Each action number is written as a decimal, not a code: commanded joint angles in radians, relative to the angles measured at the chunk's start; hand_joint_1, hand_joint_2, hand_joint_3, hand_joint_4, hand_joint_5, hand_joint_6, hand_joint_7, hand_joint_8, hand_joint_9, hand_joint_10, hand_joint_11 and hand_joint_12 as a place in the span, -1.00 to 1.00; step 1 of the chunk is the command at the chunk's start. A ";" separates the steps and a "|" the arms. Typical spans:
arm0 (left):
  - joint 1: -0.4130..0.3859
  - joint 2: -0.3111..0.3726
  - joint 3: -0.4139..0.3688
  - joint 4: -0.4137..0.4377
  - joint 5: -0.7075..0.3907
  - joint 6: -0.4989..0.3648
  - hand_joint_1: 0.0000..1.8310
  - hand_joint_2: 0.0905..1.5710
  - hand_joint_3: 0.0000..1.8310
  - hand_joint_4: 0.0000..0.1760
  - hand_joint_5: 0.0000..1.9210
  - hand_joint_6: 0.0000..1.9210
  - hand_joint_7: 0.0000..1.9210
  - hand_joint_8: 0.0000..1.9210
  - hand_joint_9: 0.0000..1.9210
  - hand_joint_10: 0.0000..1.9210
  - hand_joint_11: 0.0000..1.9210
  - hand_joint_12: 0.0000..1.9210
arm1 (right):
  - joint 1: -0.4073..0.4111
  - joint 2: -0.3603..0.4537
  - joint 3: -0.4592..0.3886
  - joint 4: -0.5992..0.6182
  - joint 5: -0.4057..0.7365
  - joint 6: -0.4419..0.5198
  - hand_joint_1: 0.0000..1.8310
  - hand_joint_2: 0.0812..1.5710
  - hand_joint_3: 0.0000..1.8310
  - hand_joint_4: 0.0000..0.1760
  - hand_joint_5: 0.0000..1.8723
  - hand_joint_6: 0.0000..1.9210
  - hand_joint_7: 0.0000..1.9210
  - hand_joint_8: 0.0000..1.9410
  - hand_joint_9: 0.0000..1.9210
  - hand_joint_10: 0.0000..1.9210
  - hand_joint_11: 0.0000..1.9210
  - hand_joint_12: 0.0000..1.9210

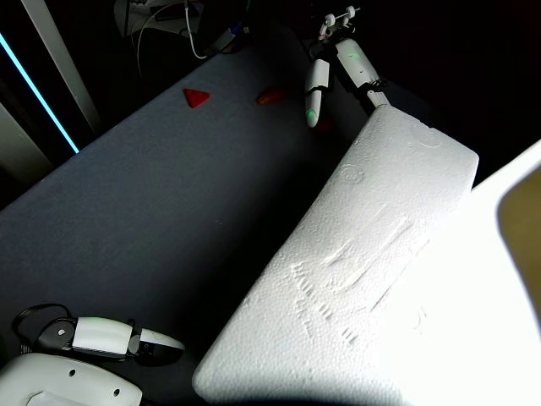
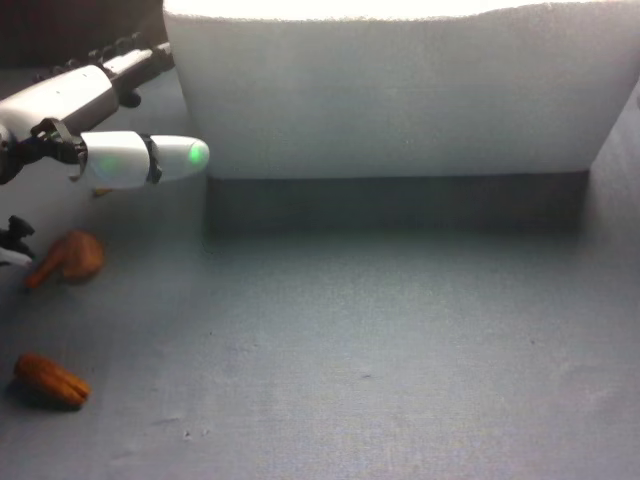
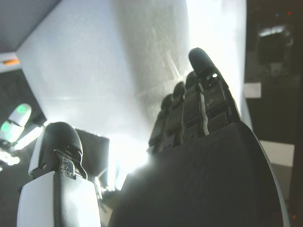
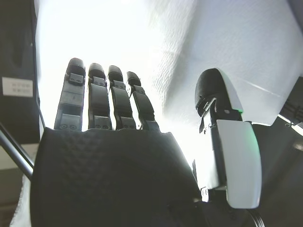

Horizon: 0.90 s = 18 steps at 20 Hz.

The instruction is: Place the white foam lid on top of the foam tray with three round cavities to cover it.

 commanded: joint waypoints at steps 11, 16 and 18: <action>0.111 0.160 -0.156 -0.038 -0.385 0.001 -0.57 0.40 -1.00 -1.00 -0.98 -1.00 -1.00 -1.00 -1.00 -1.00 -1.00 -0.19 | -0.026 0.183 -0.211 -0.168 0.251 0.003 -0.45 0.62 -1.00 -1.00 -1.00 -1.00 -1.00 -1.00 -1.00 -1.00 -0.99 -0.55; 0.195 0.213 -0.242 -0.025 -0.507 -0.006 -0.60 0.48 -1.00 -1.00 -0.97 -1.00 -1.00 -1.00 -1.00 -1.00 -1.00 -0.30 | -0.112 0.276 -0.345 -0.263 0.358 0.037 -0.52 0.58 -1.00 -1.00 -1.00 -1.00 -1.00 -1.00 -0.94 -0.97 -1.00 0.43; 0.214 0.218 -0.264 -0.014 -0.534 -0.009 -0.56 0.48 -1.00 -1.00 -0.98 -1.00 -1.00 -1.00 -0.99 -0.99 -1.00 -0.33 | -0.168 0.323 -0.397 -0.289 0.401 0.054 -0.53 0.59 -1.00 -1.00 -1.00 -1.00 -1.00 -1.00 -0.95 -0.96 -1.00 0.53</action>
